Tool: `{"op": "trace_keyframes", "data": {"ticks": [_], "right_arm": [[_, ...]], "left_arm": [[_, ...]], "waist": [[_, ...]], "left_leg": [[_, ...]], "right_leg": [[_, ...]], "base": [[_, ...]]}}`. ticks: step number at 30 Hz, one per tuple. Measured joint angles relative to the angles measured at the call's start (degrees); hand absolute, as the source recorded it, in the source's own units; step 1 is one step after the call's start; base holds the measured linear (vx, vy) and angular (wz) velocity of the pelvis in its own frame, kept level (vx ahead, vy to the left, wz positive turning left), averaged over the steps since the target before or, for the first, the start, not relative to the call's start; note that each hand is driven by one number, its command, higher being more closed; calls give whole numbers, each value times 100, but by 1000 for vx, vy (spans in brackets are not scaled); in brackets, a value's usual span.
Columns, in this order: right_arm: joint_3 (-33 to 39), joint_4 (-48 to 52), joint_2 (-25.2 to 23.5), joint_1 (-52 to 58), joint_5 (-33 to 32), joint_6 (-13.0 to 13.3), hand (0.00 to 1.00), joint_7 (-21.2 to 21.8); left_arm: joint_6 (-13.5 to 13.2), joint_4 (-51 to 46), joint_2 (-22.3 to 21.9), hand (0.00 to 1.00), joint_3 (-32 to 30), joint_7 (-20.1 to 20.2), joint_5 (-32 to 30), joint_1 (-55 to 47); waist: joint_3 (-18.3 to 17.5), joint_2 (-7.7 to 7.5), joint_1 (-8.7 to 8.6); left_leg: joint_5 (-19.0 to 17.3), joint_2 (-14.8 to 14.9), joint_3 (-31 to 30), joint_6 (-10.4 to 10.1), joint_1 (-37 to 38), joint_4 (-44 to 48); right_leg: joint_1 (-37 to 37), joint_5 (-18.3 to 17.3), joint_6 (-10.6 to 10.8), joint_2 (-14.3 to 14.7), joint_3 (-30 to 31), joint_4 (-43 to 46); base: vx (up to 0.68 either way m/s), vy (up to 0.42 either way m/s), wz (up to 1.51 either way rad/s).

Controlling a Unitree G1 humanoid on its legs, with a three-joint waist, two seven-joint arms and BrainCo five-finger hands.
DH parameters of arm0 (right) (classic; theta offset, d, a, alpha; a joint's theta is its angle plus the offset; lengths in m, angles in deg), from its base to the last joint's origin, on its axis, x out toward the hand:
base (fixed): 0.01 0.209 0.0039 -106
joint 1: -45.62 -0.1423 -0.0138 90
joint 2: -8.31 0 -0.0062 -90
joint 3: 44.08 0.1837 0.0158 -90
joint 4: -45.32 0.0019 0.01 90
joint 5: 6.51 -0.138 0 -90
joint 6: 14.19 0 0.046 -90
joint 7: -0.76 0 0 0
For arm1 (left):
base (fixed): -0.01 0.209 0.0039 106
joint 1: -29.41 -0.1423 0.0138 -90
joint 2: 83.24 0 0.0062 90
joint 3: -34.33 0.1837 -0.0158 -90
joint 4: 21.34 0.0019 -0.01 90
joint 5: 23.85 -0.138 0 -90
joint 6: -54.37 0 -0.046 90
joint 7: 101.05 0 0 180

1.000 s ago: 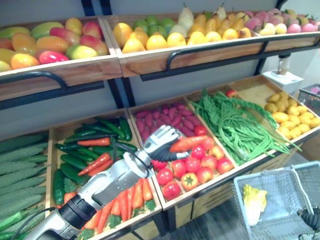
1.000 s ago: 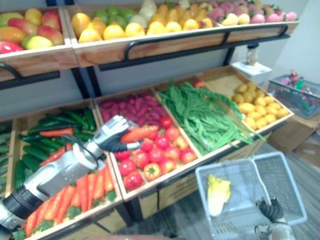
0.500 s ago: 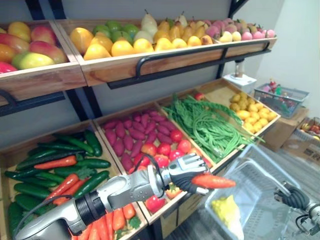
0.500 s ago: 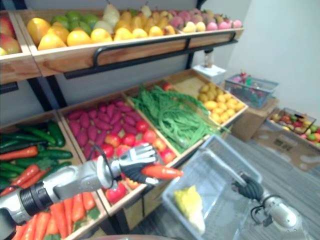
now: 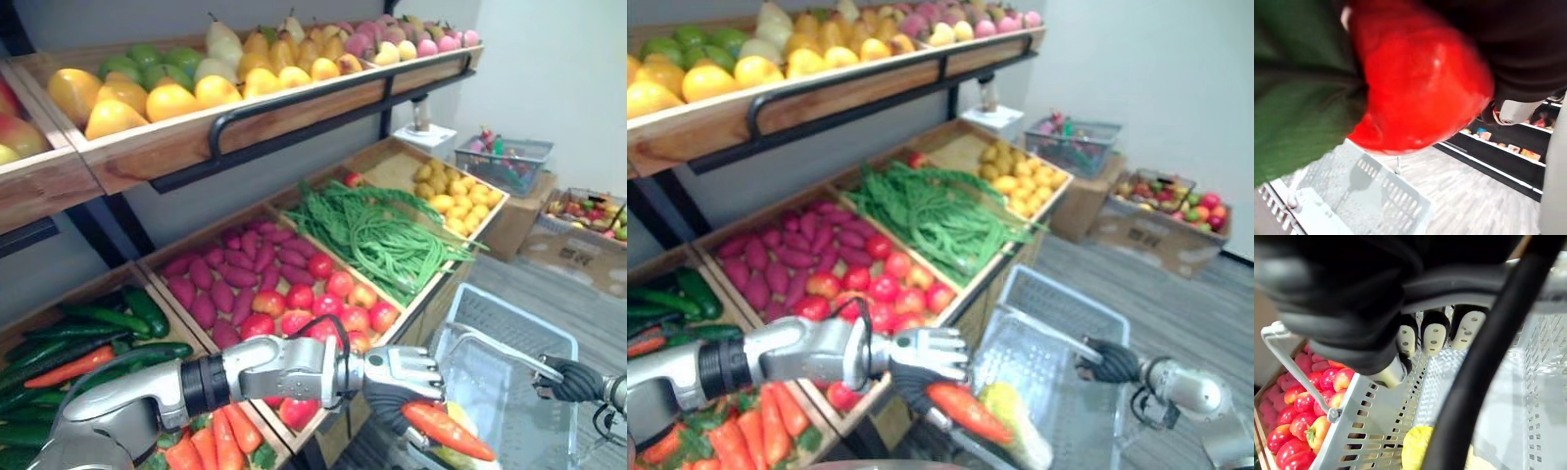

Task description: Pick vegetable in the basket

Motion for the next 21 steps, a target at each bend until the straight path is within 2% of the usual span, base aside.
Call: {"op": "trace_keyframes", "data": {"ticks": [8,11,18,21], "right_arm": [[2,10,383,-69,-225,-1,100,267],[-1,9,419,-249,-223,-1,100,298],[-104,21,424,-583,-355,-2,100,450],[-248,152,423,-689,-399,-17,100,470]], "left_arm": [[0,-196,-204,100,367,78,223,573],[2,-192,-357,100,416,86,234,699],[10,-154,-783,100,390,167,436,723],[78,-70,-876,100,390,180,444,725]], "waist": [[51,76,-164],[73,127,-257],[80,141,-313],[78,147,-408]], "left_leg": [[-38,-44,272,-15,3,33],[-13,-36,329,16,93,37],[-7,-13,458,5,186,40],[-5,-12,463,1,192,47]], "right_leg": [[-195,-4,6,55,220,101],[-194,-4,5,82,233,129],[-236,-44,-49,146,223,245],[-303,-147,-58,155,207,398]], "base": [[-44,-1,-18],[-13,1,-10],[-21,-12,-9],[0,0,0]]}}
